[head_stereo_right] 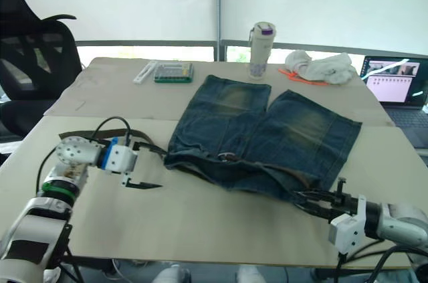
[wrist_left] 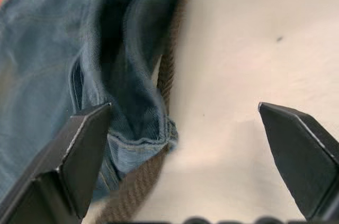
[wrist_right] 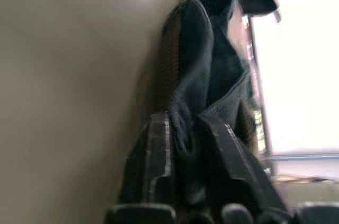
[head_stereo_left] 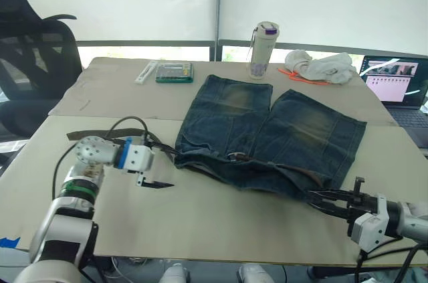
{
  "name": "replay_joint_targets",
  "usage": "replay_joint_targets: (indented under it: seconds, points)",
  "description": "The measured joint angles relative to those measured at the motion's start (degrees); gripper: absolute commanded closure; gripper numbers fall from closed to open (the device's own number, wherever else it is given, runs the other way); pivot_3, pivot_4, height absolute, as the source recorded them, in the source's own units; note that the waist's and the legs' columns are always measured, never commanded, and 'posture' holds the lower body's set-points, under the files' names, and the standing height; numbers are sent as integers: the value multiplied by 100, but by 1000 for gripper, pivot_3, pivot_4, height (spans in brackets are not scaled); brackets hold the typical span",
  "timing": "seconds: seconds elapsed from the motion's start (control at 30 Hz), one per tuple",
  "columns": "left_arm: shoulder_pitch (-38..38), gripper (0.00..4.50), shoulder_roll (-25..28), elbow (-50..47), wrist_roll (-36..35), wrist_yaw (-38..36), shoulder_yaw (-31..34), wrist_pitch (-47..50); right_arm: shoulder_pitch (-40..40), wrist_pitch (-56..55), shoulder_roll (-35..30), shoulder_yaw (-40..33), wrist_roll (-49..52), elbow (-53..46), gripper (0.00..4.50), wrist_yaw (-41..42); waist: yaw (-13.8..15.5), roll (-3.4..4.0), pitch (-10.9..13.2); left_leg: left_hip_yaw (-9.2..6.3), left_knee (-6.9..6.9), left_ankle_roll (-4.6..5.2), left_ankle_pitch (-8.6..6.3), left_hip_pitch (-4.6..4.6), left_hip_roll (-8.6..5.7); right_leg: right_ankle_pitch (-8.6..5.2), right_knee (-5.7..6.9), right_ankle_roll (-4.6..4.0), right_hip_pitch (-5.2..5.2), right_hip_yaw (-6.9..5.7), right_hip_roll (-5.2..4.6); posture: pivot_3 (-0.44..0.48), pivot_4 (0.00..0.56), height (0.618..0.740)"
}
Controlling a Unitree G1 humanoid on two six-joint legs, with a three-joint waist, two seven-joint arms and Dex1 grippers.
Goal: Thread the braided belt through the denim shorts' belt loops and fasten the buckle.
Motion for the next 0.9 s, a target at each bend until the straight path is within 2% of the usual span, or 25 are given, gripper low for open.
replay_joint_targets:
  seconds: [0.07, 0.2, 0.23, 0.4, 0.53, 0.7, 0.9]
  points:
    - [129, 0, 393, -494, -444, -27, -185, 919, 479, 893, -423, 78, 835, -495, 1611, 362, -47, 0, 0, 0, 0, 7, -4, 18, 8, -5, 2, -6, 17, 0, 4, 0, 150, 737]
    - [348, 0, 845, -1334, -1107, -40, -526, 2269, 1374, 2853, -1073, -47, 2240, -1657, 160, 1050, -47, 3, 0, -2, -1, 7, -5, 27, 15, -11, 11, -14, 20, -4, 12, 0, 150, 737]
    - [380, 0, 936, -1486, -1264, -41, -547, 2571, 1567, 3366, -1191, -173, 2570, -1967, 45, 1153, -44, 3, 0, -3, -1, 6, -5, 26, 17, -11, 12, -15, 19, -6, 14, 0, 150, 737]
    - [395, 0, 1254, -2625, -2370, -41, -229, 4608, 2020, 5865, -1626, -1081, 3928, -3239, 45, 1522, -3, -2, 3, -9, 0, 6, -5, 12, 17, -14, 5, -9, 14, -17, 13, 0, 150, 737]
    - [562, 0, 1226, -3422, -2809, 64, 258, 5623, 1749, 6898, -1275, -1282, 4065, -3631, 45, 1429, 54, -2, 3, -6, 0, 5, -5, 9, 16, -16, 2, -8, 7, -17, 13, 0, 150, 737]
    - [621, 0, 857, -4126, -3029, 838, 716, 6527, 937, 7838, -700, -1054, 3867, -4354, 45, 720, 100, -5, 4, -6, 1, 5, -5, 8, 16, -16, 3, -7, 5, -16, 14, 0, 150, 737]
    - [986, 0, 608, -4903, -3005, 1606, 1104, 6881, 510, 8404, 42, -122, 2773, -4766, 45, 25, 123, -9, 4, -5, 1, 4, -5, -17, 14, -16, 2, -8, -22, -14, 12, 0, 150, 737]
